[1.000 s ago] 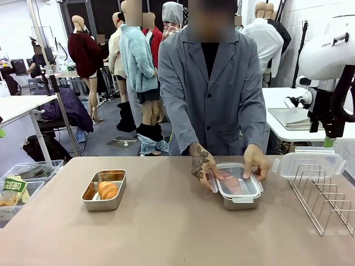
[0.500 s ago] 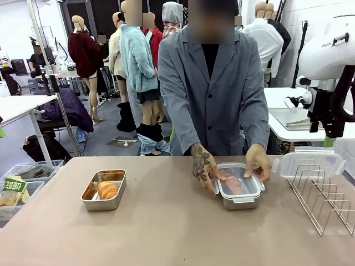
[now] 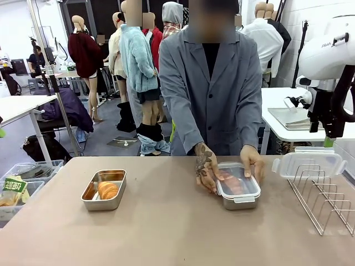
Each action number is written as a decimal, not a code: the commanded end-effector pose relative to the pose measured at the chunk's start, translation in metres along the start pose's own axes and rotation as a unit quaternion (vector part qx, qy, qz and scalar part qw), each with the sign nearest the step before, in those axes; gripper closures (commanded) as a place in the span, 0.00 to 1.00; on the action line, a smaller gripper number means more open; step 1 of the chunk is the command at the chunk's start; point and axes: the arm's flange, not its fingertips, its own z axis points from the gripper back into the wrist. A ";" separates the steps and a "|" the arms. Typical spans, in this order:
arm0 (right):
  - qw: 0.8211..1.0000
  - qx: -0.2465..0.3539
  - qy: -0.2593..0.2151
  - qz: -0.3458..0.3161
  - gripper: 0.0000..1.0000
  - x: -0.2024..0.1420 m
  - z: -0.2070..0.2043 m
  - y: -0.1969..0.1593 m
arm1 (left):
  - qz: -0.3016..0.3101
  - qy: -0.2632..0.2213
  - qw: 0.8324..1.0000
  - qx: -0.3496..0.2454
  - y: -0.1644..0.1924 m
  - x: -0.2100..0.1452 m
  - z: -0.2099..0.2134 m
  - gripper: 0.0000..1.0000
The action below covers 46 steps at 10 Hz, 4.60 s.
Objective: Place the bread in airtight containers.
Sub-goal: Pick up one Airtight Container lid and hand it to the human.
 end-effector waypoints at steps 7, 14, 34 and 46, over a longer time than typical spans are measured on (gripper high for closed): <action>1.000 0.004 0.003 -0.007 0.00 0.000 0.001 0.001 | 0.000 -0.001 1.000 0.011 0.001 -0.002 0.001 0.11; 1.000 0.004 0.003 -0.007 0.00 0.000 0.001 0.001 | 0.000 -0.001 1.000 0.011 0.001 -0.002 0.001 0.11; 1.000 0.004 0.003 -0.007 0.00 0.000 0.001 0.001 | 0.000 -0.001 1.000 0.011 0.001 -0.002 0.001 0.11; 1.000 -0.005 -0.013 -0.021 0.00 0.024 -0.062 -0.028 | 0.000 -0.001 1.000 0.011 0.001 -0.002 0.001 0.11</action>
